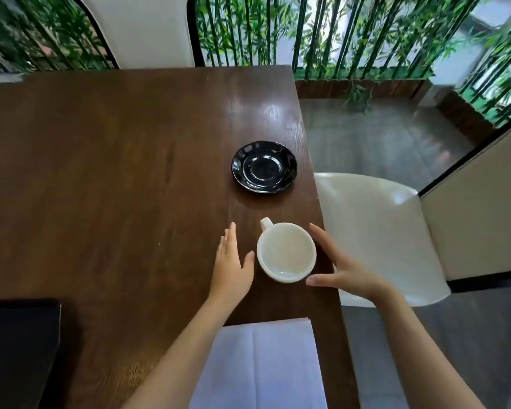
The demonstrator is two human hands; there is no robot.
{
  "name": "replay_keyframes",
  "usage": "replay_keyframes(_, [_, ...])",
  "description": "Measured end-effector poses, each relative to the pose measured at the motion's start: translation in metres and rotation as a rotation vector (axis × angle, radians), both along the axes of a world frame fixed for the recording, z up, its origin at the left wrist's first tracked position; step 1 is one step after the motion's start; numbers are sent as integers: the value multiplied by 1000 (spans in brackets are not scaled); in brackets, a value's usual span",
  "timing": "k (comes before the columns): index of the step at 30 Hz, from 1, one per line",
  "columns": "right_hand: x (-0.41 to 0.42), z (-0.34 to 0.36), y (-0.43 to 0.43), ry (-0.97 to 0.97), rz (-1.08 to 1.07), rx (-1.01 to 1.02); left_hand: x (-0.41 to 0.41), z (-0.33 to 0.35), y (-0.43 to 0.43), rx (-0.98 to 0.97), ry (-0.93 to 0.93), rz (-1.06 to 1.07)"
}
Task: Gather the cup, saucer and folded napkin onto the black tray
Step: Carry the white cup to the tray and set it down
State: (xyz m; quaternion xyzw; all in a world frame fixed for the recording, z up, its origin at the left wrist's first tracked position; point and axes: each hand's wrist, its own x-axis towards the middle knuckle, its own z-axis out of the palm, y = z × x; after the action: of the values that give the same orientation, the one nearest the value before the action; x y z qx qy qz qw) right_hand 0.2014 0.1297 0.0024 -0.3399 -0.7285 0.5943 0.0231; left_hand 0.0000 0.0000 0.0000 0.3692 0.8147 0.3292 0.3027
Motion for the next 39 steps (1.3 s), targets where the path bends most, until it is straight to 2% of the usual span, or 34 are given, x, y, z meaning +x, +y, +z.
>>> replay_keyframes(4, [-1,-8,-7,59,-43,-41,24,-5,-8,188,-220,58])
replay_keyframes(10, [-12,-9,-24,157,-65,-29,32,-10,-11,260,-560,111])
replay_keyframes(16, [-17,-7,-28,236,-94,-41,34,-9,-16,298,-673,-8])
replay_keyframes(23, [-22,12,-24,274,-92,34,29,3,-15,351,-601,-23])
replay_keyframes(30, [-42,51,-20,350,-58,125,13,45,-21,424,-396,51])
replay_keyframes(39, [-90,103,-40,453,92,209,-25,101,-64,509,-197,135])
